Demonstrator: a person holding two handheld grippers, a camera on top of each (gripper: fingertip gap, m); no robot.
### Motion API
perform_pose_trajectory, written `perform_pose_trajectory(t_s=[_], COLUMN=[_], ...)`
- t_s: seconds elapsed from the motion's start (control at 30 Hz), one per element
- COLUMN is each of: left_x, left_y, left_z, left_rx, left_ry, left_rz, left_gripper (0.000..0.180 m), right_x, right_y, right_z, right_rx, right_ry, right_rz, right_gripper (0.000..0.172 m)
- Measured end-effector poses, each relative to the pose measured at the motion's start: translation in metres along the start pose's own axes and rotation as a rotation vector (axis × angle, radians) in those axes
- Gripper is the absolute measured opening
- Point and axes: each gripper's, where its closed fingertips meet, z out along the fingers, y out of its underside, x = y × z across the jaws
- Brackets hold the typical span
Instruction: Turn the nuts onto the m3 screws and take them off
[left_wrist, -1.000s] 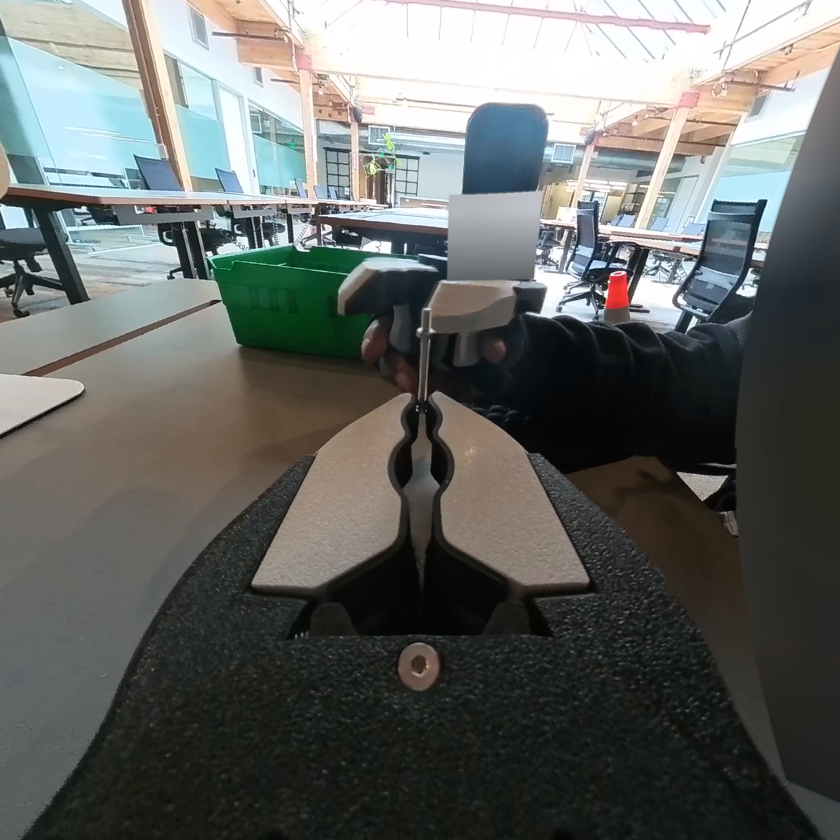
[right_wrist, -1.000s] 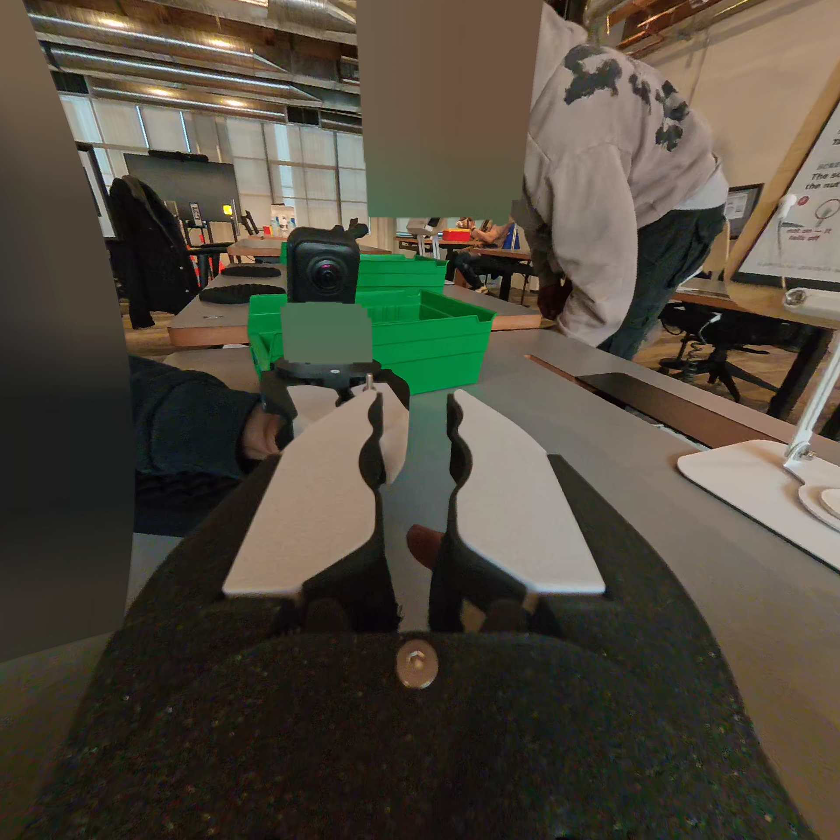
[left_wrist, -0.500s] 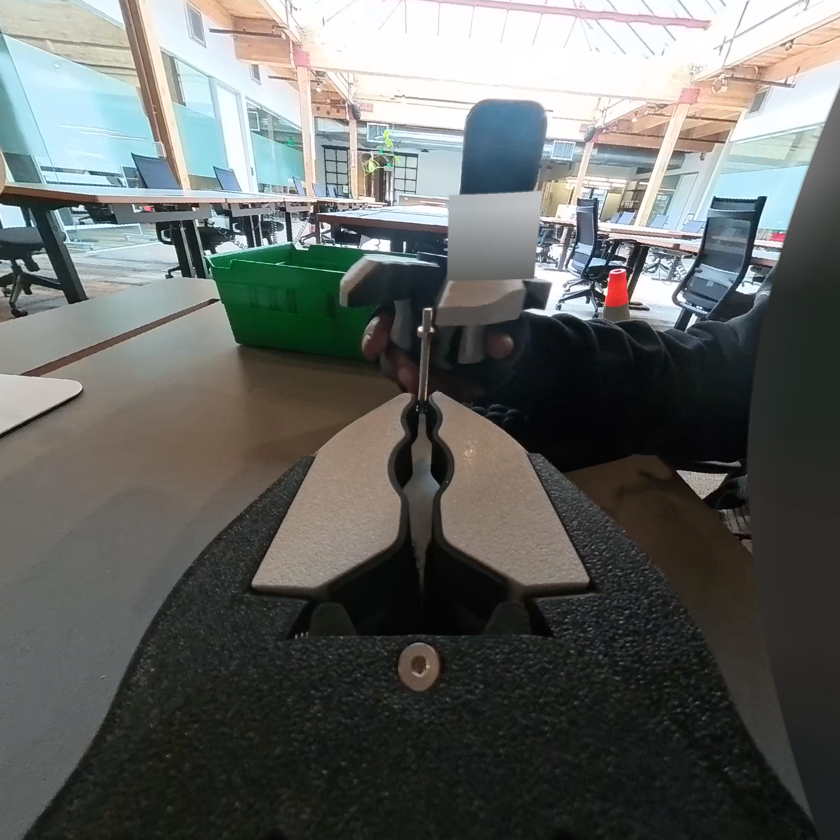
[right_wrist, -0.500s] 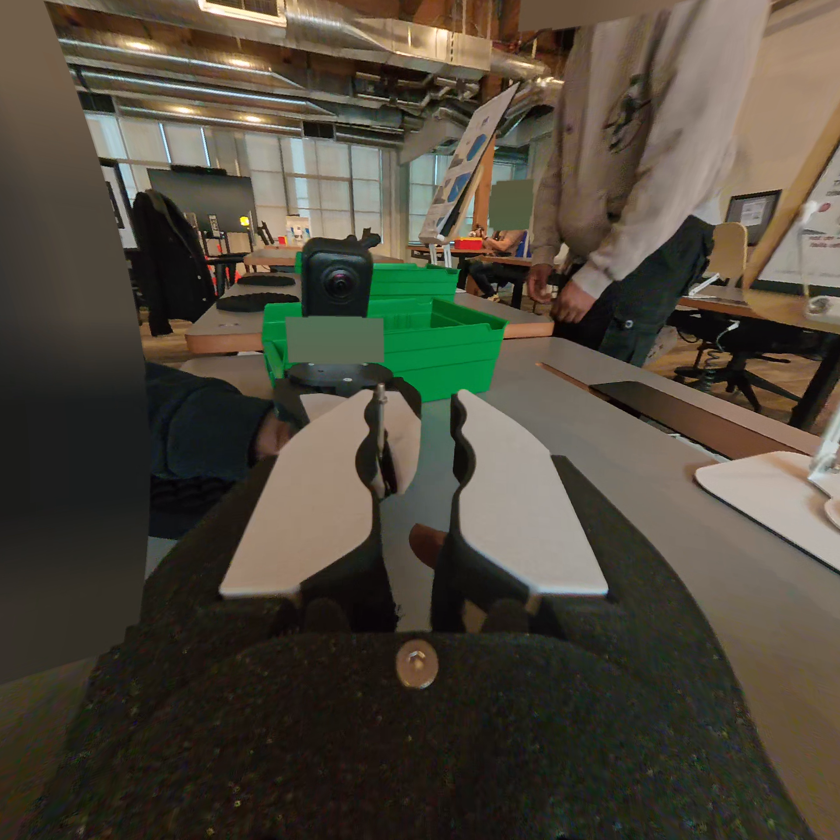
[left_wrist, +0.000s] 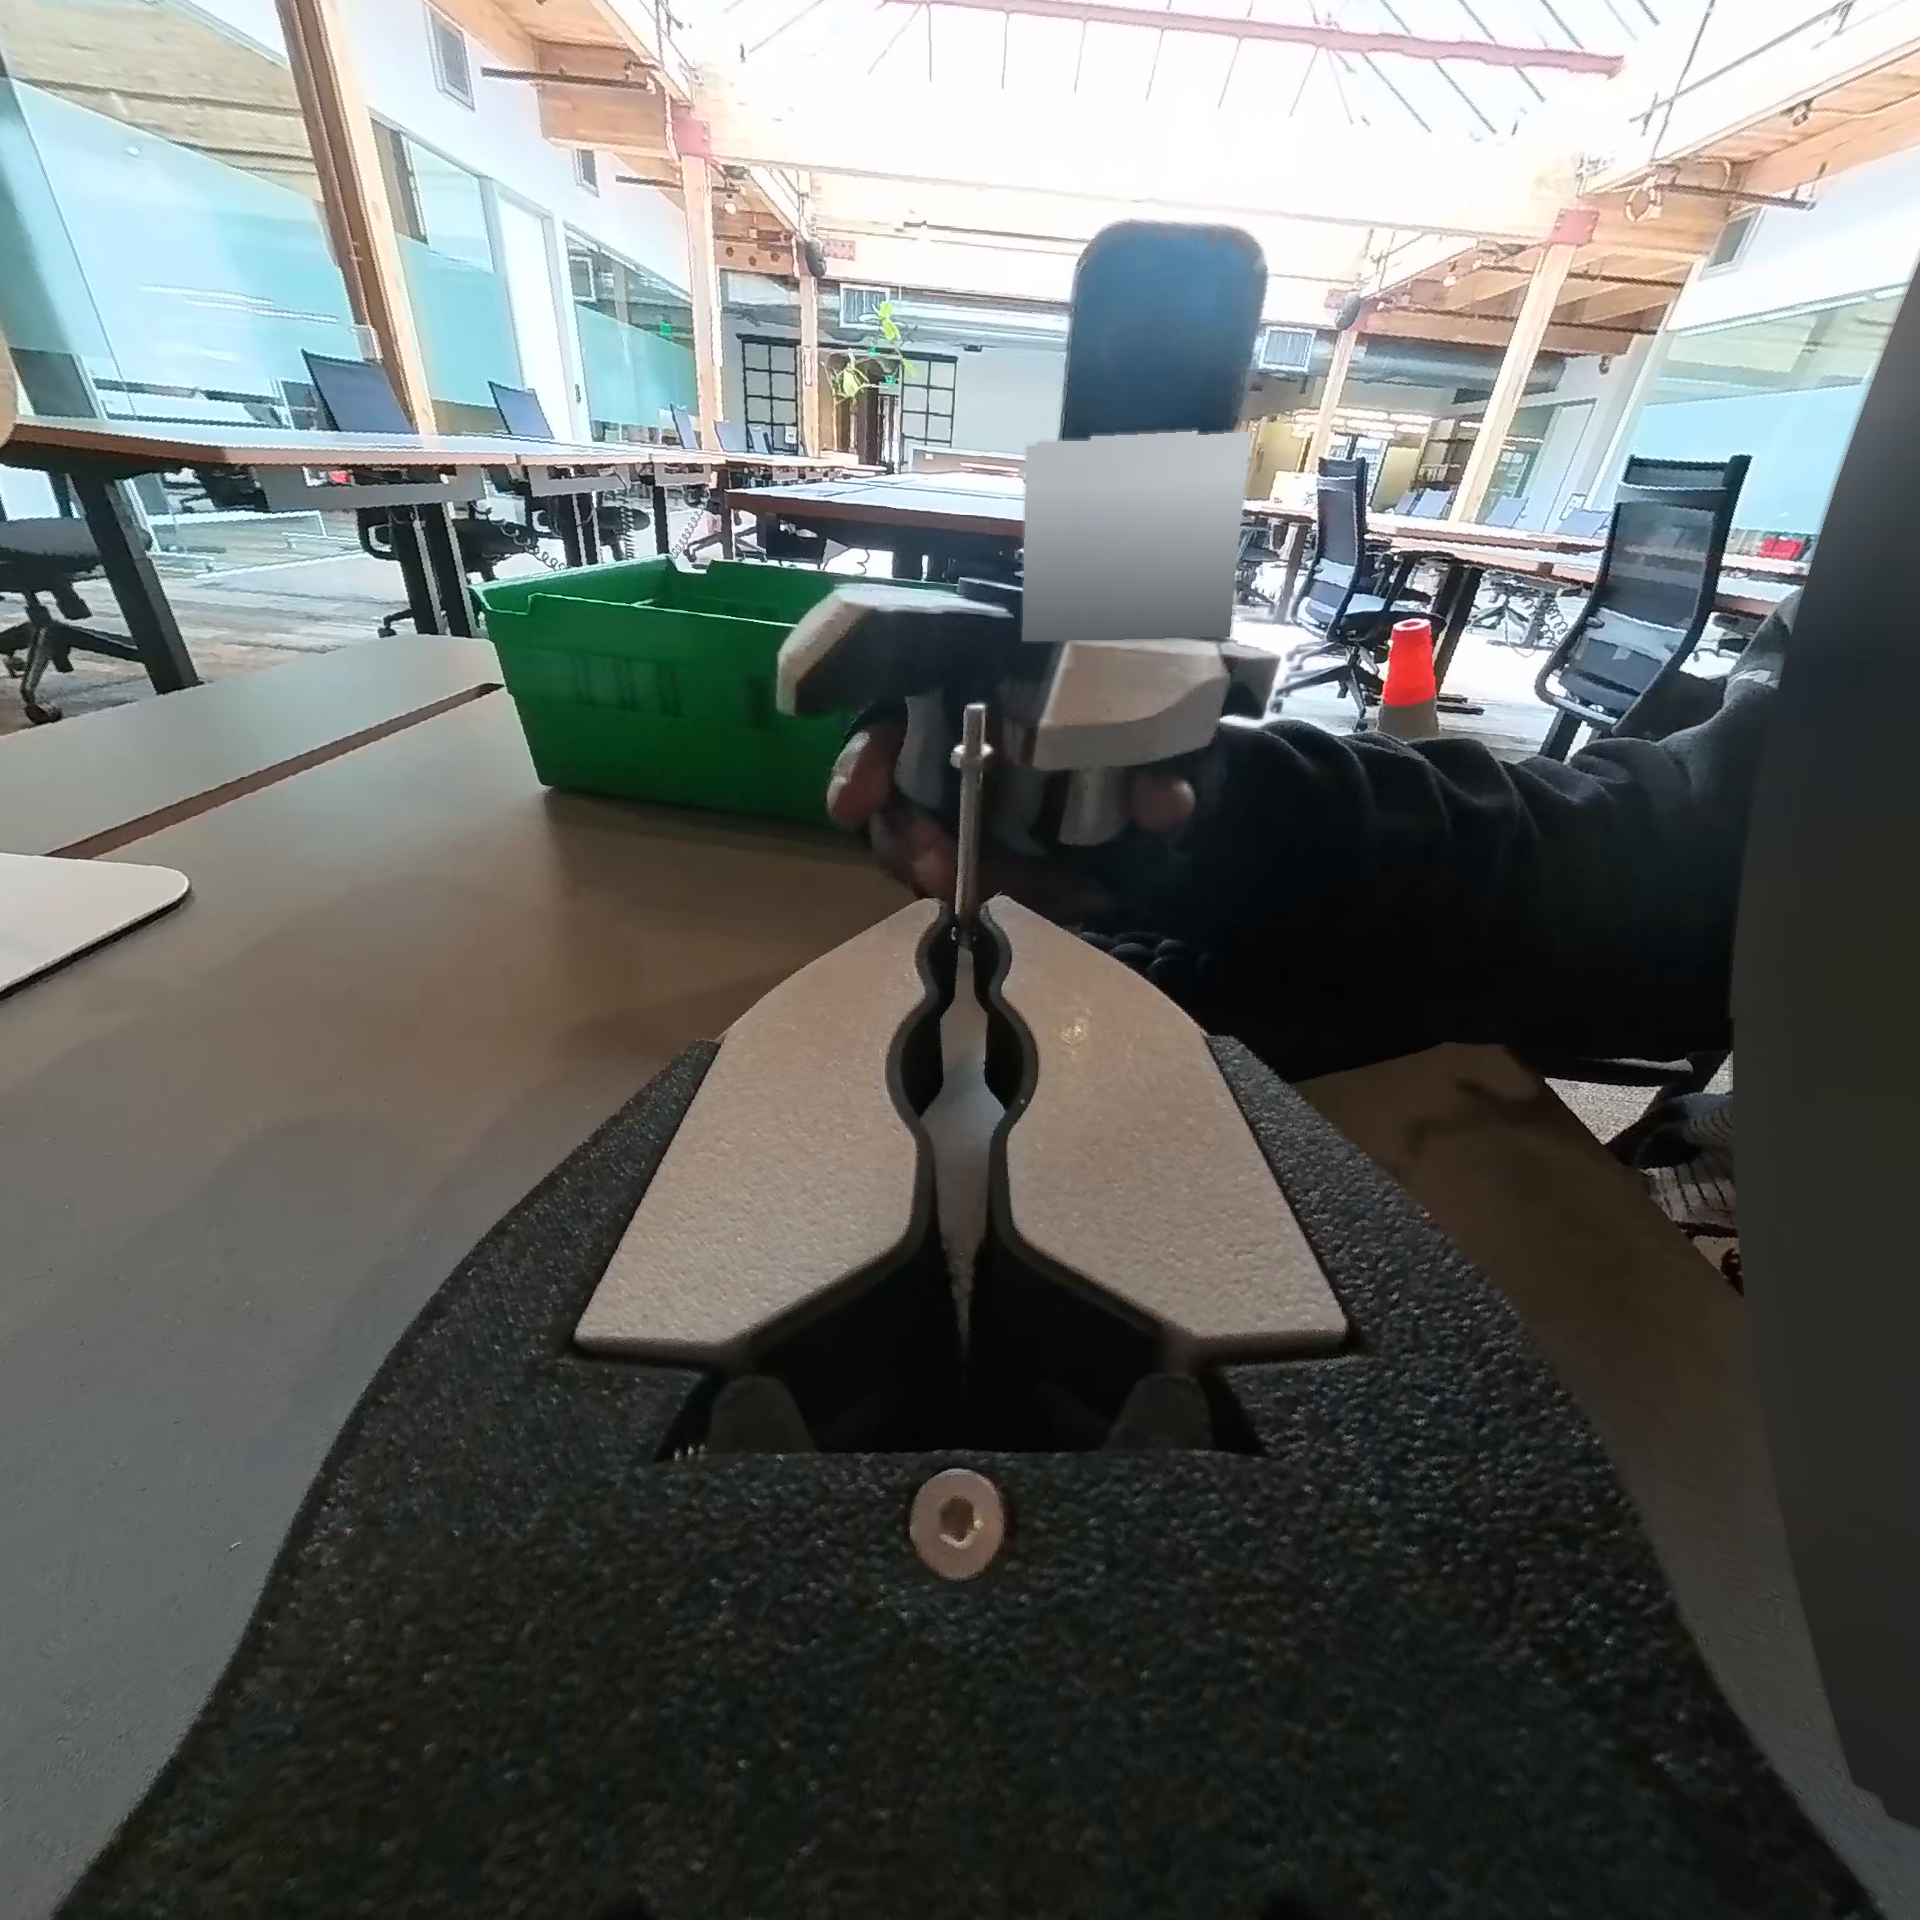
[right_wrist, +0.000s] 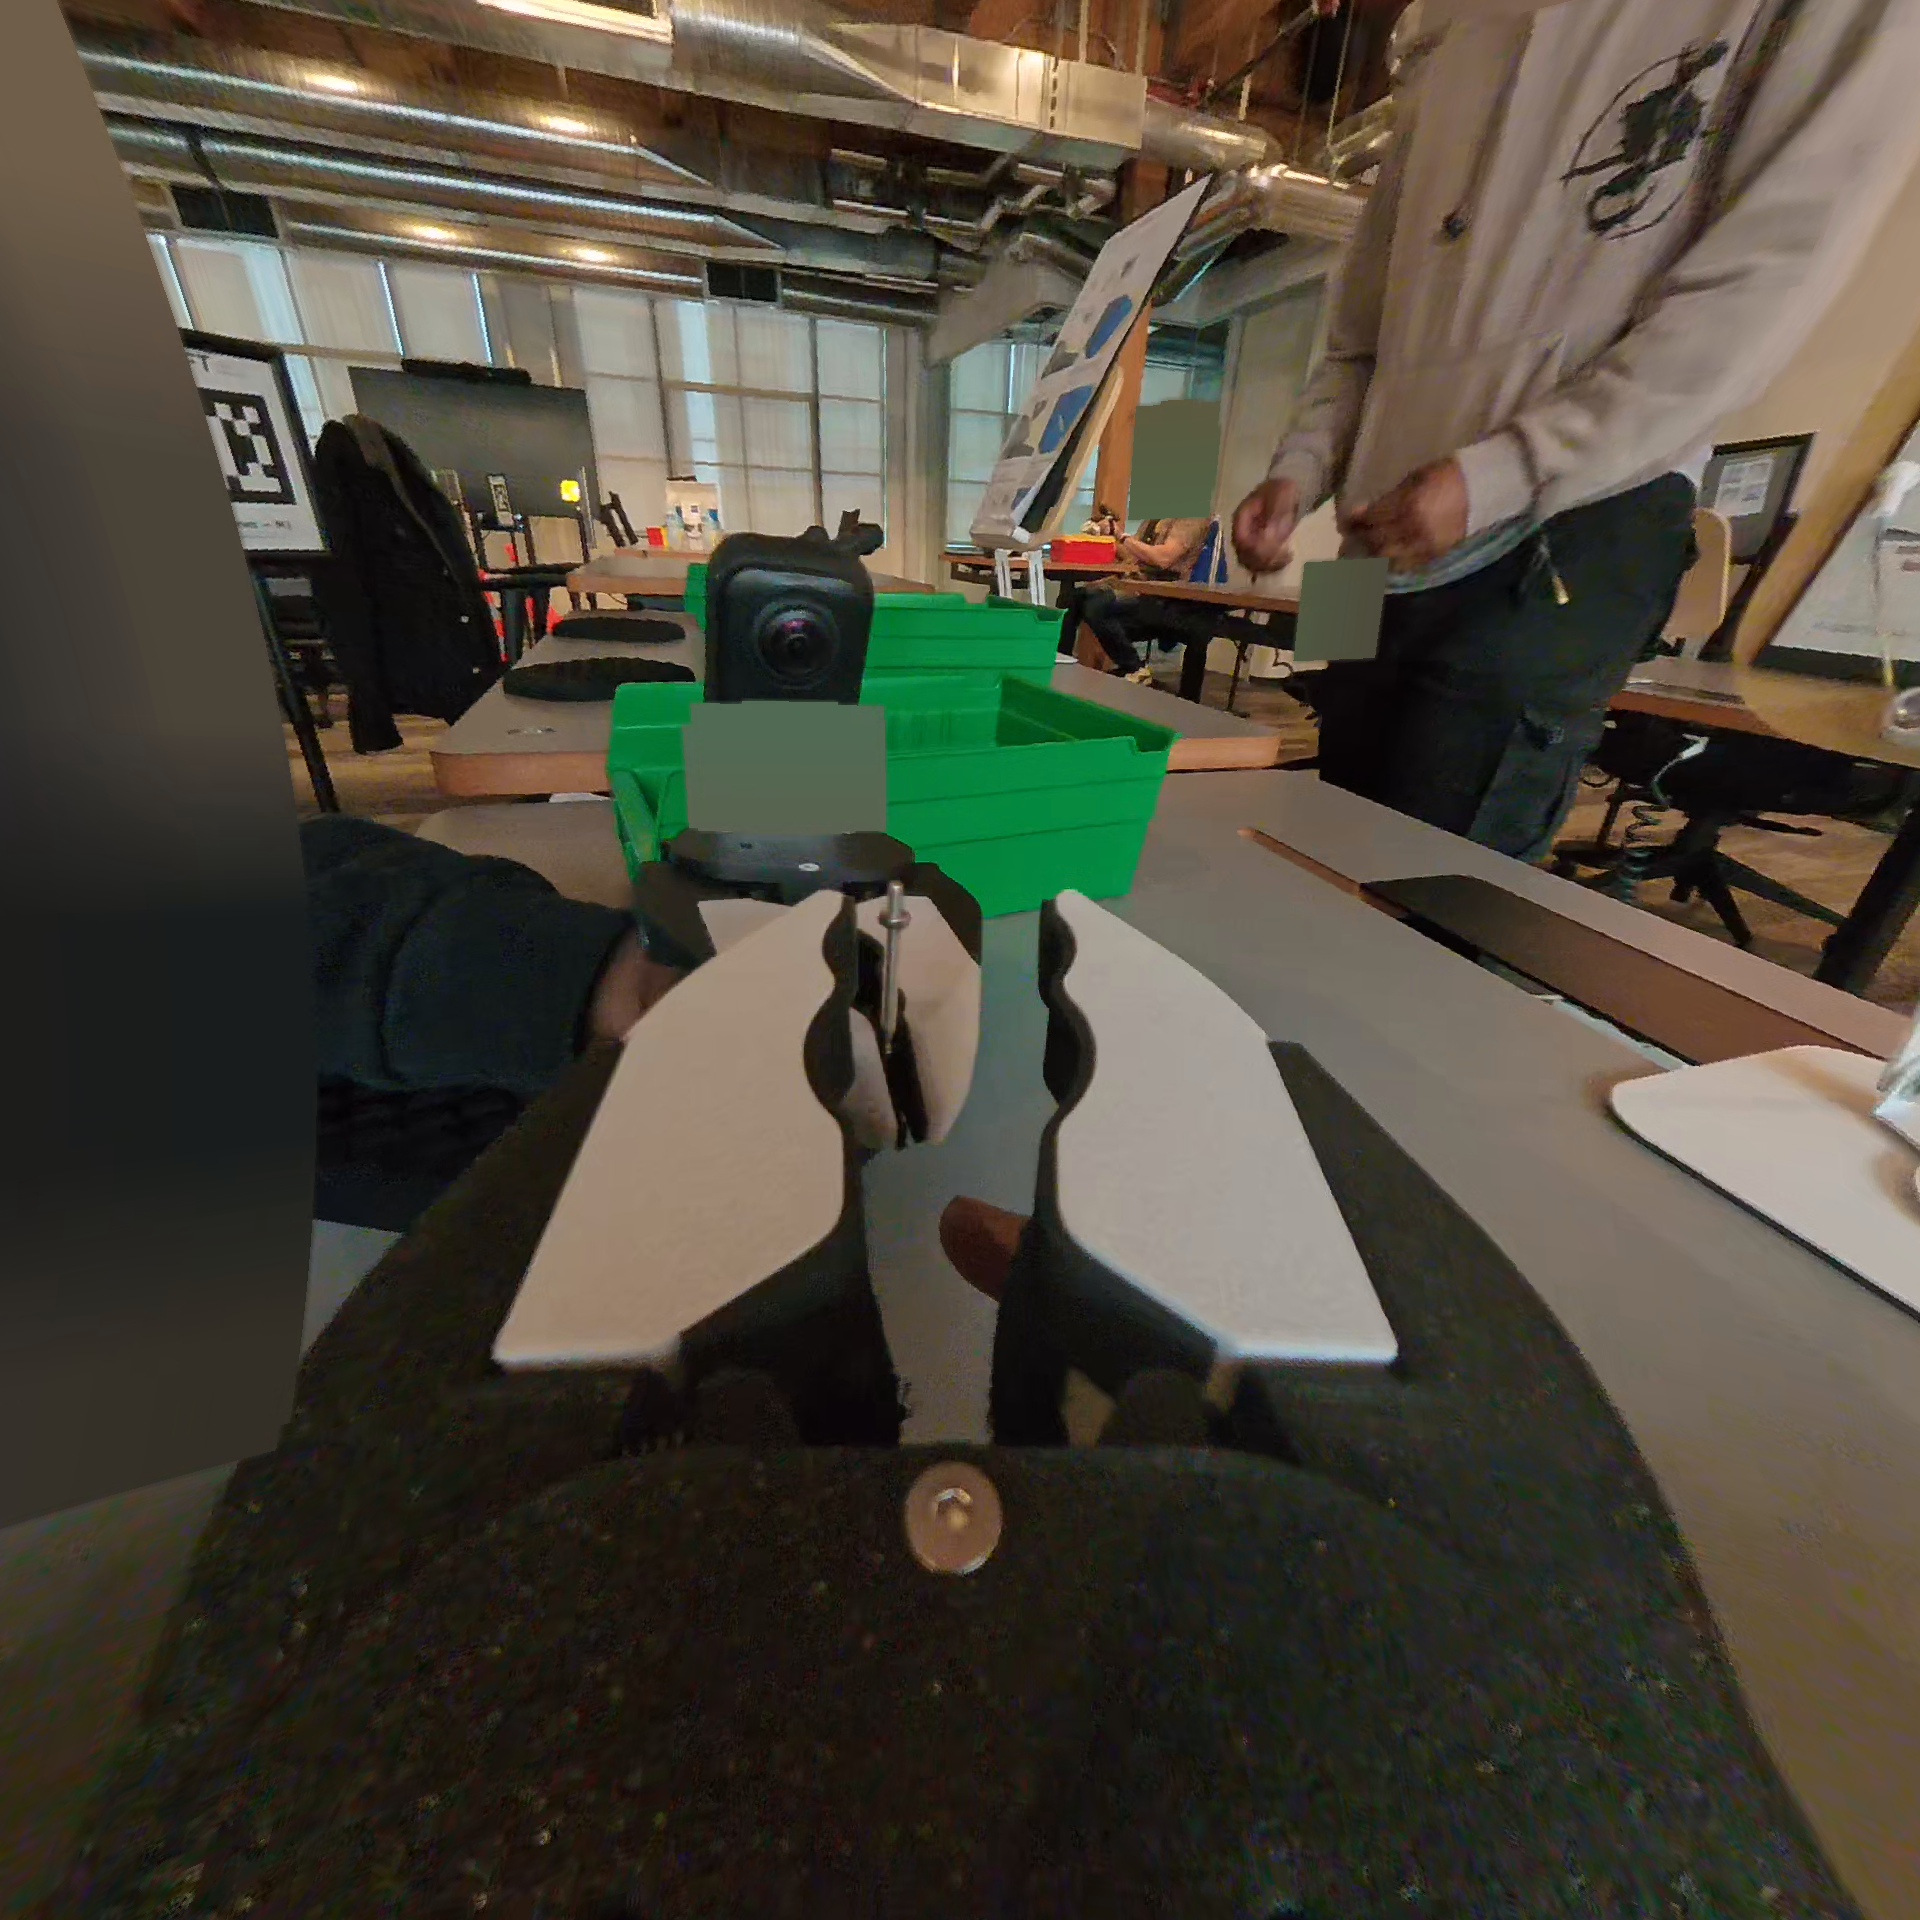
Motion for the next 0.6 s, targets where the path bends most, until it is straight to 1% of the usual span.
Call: perform_pose_trajectory(t_s=[0.1,0.23,0.5,0.6], left_x=[0.0,0.0,0.0,0.0], left_y=[0.0,-0.001,0.0,-0.001], left_z=[0.0,-0.001,0.0,-0.001], left_rx=[0.0,0.006,0.002,0.007], left_ry=[0.002,0.0,0.001,0.0], left_rz=[0.002,-0.003,-0.001,-0.004], left_gripper=[0.002,0.002,0.002,0.002], right_x=[0.002,0.01,-0.001,0.003], right_y=[0.004,0.002,0.003,0.002], right_z=[0.002,-0.005,0.003,0.001], right_rx=[-0.023,-0.011,-0.02,-0.015], right_ry=[0.018,0.047,0.005,0.025], right_rz=[-0.014,-0.001,-0.016,-0.012], right_gripper=[0.032,0.027,0.031,0.026])
